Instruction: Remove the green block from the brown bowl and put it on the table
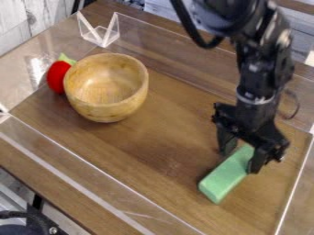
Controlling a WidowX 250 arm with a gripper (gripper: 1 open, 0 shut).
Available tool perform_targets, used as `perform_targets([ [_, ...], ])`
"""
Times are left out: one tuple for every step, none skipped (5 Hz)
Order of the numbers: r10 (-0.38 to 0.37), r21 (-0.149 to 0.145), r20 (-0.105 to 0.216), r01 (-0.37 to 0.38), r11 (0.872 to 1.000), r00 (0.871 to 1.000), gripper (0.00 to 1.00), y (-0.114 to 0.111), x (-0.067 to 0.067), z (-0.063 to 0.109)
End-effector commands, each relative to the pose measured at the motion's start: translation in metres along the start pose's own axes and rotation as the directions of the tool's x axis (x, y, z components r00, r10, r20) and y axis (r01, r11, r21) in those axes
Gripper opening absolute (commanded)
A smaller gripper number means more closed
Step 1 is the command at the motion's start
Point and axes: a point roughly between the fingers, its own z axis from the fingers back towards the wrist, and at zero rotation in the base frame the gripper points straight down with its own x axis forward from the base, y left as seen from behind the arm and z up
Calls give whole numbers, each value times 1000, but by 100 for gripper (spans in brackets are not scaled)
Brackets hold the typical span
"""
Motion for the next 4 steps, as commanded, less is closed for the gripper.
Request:
perform_targets([
  [-51,11,49,50,999,998,100,7,17,10],
  [34,11,49,-35,999,998,100,7,13,9],
  [118,17,48,-119,993,992,100,4,9,9],
  [70,19,39,-71,997,997,100,1,9,10],
])
